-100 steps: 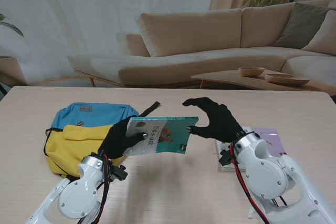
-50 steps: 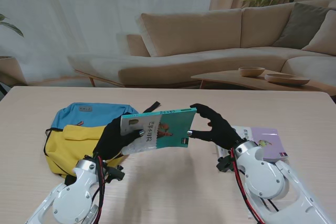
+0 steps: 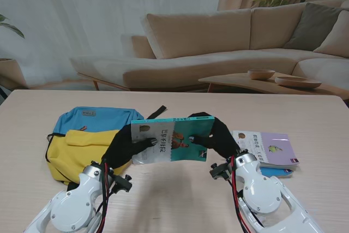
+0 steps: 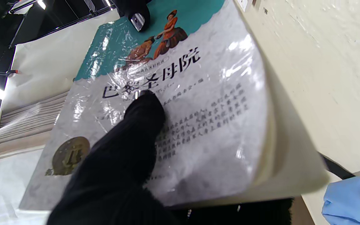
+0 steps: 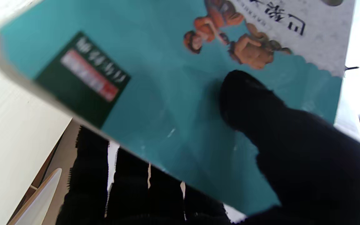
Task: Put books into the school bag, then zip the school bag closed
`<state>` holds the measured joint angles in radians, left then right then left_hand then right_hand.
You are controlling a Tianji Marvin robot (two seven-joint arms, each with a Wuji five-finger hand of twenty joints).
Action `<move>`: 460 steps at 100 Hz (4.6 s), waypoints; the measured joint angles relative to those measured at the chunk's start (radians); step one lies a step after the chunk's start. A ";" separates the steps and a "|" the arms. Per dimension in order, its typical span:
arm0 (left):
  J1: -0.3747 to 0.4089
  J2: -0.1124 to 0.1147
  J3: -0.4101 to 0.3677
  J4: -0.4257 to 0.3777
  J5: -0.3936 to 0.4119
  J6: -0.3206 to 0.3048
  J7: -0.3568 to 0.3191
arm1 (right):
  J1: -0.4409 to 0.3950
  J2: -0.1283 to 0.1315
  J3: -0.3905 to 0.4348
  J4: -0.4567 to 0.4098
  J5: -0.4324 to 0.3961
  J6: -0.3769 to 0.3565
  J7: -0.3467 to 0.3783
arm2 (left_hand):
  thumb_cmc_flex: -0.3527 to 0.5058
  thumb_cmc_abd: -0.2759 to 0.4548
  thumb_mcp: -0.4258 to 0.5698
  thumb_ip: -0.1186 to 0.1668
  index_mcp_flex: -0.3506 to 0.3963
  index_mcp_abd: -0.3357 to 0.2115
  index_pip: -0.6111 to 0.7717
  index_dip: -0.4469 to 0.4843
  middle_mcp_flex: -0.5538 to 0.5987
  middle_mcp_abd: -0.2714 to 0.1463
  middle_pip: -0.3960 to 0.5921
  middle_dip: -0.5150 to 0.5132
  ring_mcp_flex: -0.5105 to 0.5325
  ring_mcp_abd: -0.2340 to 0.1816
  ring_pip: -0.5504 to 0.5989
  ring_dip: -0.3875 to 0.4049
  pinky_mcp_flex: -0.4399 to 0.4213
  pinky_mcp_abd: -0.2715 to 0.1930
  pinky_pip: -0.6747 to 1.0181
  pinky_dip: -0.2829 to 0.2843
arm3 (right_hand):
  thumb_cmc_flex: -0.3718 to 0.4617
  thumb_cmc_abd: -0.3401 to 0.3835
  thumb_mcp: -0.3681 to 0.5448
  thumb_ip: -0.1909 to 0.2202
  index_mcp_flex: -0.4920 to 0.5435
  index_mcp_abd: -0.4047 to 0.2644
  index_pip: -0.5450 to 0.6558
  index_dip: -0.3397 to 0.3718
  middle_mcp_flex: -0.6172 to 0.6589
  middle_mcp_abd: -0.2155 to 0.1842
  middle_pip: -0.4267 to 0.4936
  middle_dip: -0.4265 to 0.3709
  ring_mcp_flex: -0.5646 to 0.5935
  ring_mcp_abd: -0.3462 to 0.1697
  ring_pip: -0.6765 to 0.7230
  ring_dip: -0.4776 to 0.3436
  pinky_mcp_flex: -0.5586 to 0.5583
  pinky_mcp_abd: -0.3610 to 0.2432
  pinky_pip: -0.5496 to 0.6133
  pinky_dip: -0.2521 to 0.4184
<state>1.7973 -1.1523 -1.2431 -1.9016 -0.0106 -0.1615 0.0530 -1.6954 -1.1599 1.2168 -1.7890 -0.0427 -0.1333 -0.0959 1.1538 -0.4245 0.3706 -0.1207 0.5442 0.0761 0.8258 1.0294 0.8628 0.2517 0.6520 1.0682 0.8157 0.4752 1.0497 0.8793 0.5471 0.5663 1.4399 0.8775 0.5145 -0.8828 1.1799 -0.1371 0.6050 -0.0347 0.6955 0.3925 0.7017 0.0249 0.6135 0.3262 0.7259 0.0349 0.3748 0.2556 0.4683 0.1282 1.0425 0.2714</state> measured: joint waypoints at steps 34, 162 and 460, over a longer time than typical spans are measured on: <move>-0.008 0.000 0.003 0.001 -0.007 0.012 -0.008 | -0.027 -0.006 0.024 -0.054 0.230 0.074 0.078 | 0.000 0.000 0.000 0.000 0.000 0.008 0.000 0.008 0.000 0.003 0.001 0.000 0.000 0.000 0.000 0.000 -0.003 0.000 0.000 0.001 | 0.234 0.027 0.035 -0.105 0.348 -0.043 0.181 -0.199 0.469 0.050 -0.102 -0.011 0.336 0.111 0.148 0.058 0.253 0.115 0.155 -0.032; 0.009 0.000 -0.016 -0.026 0.032 0.073 0.005 | -0.046 -0.040 0.128 -0.171 0.458 0.408 0.035 | -0.518 0.058 0.220 0.032 -0.366 0.017 -0.303 -0.605 -0.559 -0.041 -0.331 -0.587 -0.580 -0.100 -0.686 -0.291 -0.600 -0.092 -0.599 -0.210 | 0.244 -0.082 0.109 -0.141 0.441 0.109 0.087 0.014 0.491 0.176 0.062 0.188 0.500 0.240 0.423 0.153 0.539 0.277 0.430 -0.040; 0.148 0.122 -0.395 0.115 1.356 0.117 -0.176 | 0.019 -0.056 0.203 -0.060 0.543 0.445 0.029 | -0.108 0.095 -0.062 0.030 -0.163 -0.211 0.083 -0.357 -0.478 -0.229 -0.240 -0.567 -0.607 -0.283 -0.682 -0.328 -0.624 -0.263 -0.890 -0.264 | 0.244 -0.083 0.109 -0.141 0.441 0.122 0.087 0.095 0.490 0.178 0.087 0.195 0.500 0.247 0.431 0.153 0.540 0.285 0.442 -0.039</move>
<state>1.9454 -1.0300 -1.6378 -1.7866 1.3457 -0.0449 -0.1229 -1.6759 -1.2161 1.4196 -1.8488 0.5004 0.3115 -0.0674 1.0462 -0.3297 0.3082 -0.0911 0.3815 -0.1351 0.9084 0.6728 0.3846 0.0225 0.4120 0.5011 0.2086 0.1918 0.3676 0.5516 -0.0772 0.3034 0.5494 0.6139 0.7588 -0.9655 1.2894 -0.2782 1.0462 0.0871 0.7822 0.4870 1.1915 0.2028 0.7004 0.5211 1.2259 0.2815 0.8057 0.4090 1.0079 0.4135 1.4841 0.2326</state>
